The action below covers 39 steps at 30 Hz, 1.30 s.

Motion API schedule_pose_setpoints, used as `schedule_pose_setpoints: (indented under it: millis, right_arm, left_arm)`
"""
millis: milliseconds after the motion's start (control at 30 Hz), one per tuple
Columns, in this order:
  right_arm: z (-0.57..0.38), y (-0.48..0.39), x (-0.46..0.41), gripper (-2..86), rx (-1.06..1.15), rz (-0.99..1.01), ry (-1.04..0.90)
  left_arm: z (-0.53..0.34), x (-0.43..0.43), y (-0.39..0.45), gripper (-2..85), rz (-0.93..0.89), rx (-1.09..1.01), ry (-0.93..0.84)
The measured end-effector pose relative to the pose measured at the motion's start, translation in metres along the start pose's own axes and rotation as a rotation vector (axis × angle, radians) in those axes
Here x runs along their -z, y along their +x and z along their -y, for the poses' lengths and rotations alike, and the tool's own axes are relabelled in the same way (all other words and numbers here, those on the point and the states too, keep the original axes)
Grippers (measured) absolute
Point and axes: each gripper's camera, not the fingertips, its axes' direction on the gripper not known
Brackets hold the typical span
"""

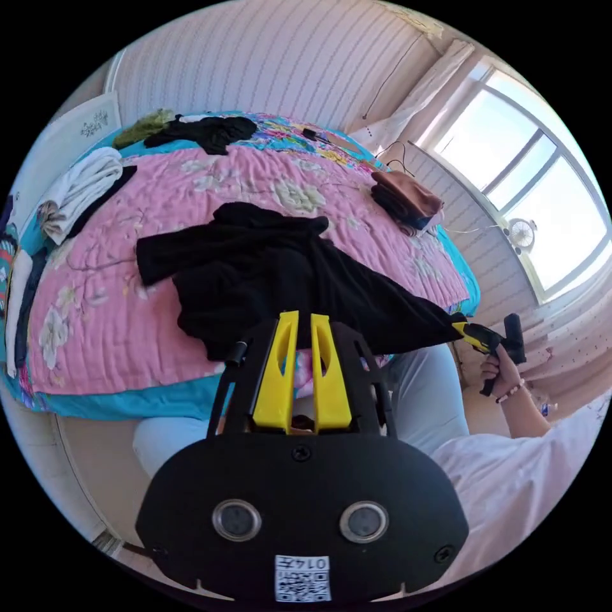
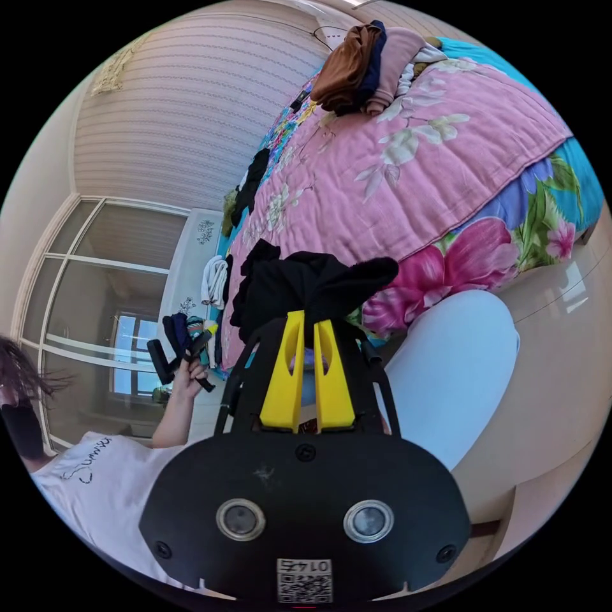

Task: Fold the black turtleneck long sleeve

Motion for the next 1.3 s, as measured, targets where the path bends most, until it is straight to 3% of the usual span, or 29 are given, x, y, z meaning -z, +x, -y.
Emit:
schedule_pose_setpoints:
  millis: [233, 300, 367, 433, 533, 633, 733, 933, 1100, 1200, 1300]
  right_arm:
    - [0.014, -0.025, -0.002, 1.0, 0.076, -0.002, -0.005]
    - [0.015, -0.034, -0.001, 1.2, 0.104, -0.019, -0.003]
    - [0.017, -0.040, -0.001, 1.7, 0.126, -0.027, 0.008]
    - [0.019, -0.042, -0.004, 2.4, 0.126, -0.038, 0.012]
    - [0.019, -0.049, -0.007, 5.8, 0.152, -0.180, 0.048]
    - [0.025, -0.050, -0.014, 9.1, 0.153, -0.321, 0.086]
    - [0.041, -0.034, -0.035, 8.5, 0.081, -0.307, 0.012]
    - [0.059, -0.015, -0.027, 9.1, -0.067, -0.253, 0.104]
    - [0.077, -0.015, -0.032, 9.5, -0.048, -0.297, 0.012]
    - [0.087, -0.025, -0.057, 9.5, 0.055, -0.302, -0.169]
    - [0.094, -0.043, -0.095, 9.6, 0.196, -0.454, -0.366]
  left_arm:
    - [0.004, -0.048, 0.013, 10.2, 0.047, -0.020, -0.076]
    - [0.019, -0.063, 0.008, 10.9, -0.015, 0.018, -0.134]
    - [0.027, -0.071, 0.008, 9.5, -0.076, 0.030, -0.181]
    - [0.029, -0.072, 0.013, 1.9, -0.109, -0.028, -0.199]
    - [0.028, -0.044, 0.012, -0.2, -0.184, -0.044, -0.143]
    - [0.019, 0.017, 0.005, -0.8, -0.312, -0.064, 0.021]
    - [0.005, 0.076, 0.000, -0.9, -0.335, -0.096, 0.123]
    - [-0.019, 0.138, -0.010, -1.0, -0.280, -0.092, 0.186]
    - [-0.018, 0.148, -0.006, -1.0, -0.310, -0.071, 0.159]
    - [-0.009, 0.164, 0.002, -1.0, -0.331, -0.083, 0.187]
    - [0.004, 0.179, 0.010, -1.0, -0.309, -0.109, 0.192]
